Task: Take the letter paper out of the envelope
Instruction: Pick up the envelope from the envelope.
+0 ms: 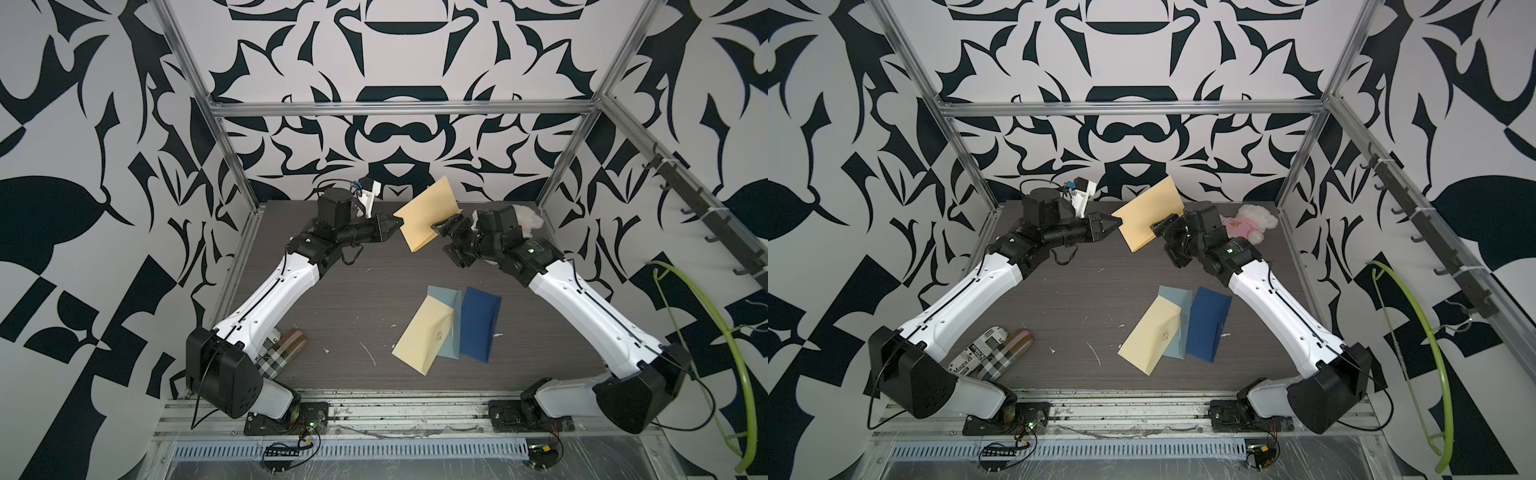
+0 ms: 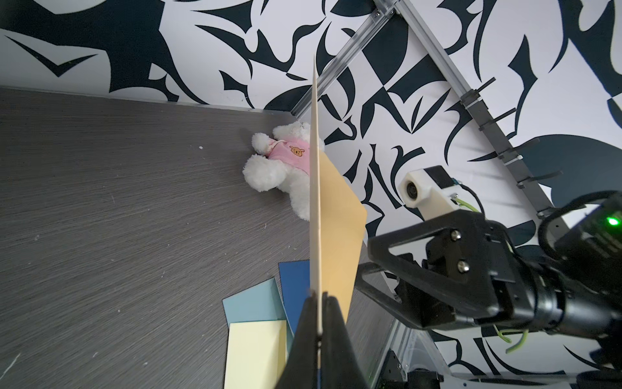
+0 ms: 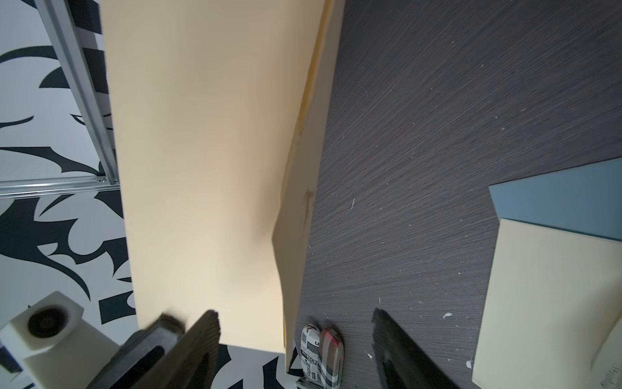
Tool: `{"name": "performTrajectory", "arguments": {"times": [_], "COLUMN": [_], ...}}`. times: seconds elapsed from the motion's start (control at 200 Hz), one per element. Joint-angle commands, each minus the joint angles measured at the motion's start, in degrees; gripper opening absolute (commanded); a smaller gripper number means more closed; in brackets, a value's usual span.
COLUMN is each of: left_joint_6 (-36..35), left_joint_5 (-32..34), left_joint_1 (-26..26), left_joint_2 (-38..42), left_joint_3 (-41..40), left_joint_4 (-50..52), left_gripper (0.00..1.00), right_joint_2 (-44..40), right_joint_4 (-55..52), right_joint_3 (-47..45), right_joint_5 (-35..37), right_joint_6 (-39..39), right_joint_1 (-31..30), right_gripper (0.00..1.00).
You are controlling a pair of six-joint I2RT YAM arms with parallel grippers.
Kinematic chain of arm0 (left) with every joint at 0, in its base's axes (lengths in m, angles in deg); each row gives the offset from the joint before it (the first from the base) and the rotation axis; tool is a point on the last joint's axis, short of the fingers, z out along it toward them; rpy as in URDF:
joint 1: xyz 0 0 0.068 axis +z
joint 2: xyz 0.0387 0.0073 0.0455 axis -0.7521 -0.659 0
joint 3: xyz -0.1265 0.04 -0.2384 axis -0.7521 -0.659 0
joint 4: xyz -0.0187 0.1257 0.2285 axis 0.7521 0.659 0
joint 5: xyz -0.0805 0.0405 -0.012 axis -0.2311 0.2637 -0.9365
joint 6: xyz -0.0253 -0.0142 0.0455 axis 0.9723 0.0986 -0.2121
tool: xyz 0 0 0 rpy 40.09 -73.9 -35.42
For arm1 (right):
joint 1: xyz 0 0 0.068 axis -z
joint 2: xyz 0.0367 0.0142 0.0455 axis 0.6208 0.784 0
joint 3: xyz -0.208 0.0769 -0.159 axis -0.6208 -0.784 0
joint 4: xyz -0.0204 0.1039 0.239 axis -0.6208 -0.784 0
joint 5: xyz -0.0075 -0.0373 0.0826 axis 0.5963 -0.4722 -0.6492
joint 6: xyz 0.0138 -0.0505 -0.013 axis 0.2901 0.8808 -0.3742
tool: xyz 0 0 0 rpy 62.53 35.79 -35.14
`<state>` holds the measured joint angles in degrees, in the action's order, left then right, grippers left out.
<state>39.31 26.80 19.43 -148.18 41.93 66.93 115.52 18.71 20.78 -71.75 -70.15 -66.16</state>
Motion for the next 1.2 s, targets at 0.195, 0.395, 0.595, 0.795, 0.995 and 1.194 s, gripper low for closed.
{"name": "performTrajectory", "arguments": {"times": [0.195, 0.395, 0.595, 0.795, 0.995, 1.194], "left_joint_6": [2.7, 4.3, 4.9, 5.5, 4.7, -0.5], "left_joint_5": [0.4, -1.5, -1.6, -1.6, 0.1, -0.3], "left_joint_1": [-0.2, -0.2, -0.2, -0.2, 0.0, 3.7], "left_joint_2": [2.2, 1.5, 1.0, 0.6, -0.3, 0.0], "left_joint_3": [-1.0, -0.9, -1.0, -0.8, 1.7, 4.4], "left_joint_4": [-2.9, -4.1, -4.4, -3.9, 0.4, 6.8], "left_gripper": [0.00, 0.00, 0.00, 0.00, 0.63, 0.93], "right_joint_2": [3.3, 6.1, 6.8, 6.1, 6.2, 6.1], "right_joint_4": [7.3, 8.9, 9.6, 5.7, -0.3, -9.6], "right_joint_3": [-0.5, 0.6, 0.7, 3.3, 7.8, 13.7], "right_joint_5": [-6.0, -7.1, -6.7, -3.2, -4.2, -13.7], "right_joint_6": [-0.1, 0.5, 0.8, 5.2, 13.9, 33.1], "right_joint_1": [2.6, 3.1, 3.3, 3.3, 4.3, 8.5], "right_gripper": [0.47, 0.38, 0.11, 0.00, 0.00, 0.00]}}
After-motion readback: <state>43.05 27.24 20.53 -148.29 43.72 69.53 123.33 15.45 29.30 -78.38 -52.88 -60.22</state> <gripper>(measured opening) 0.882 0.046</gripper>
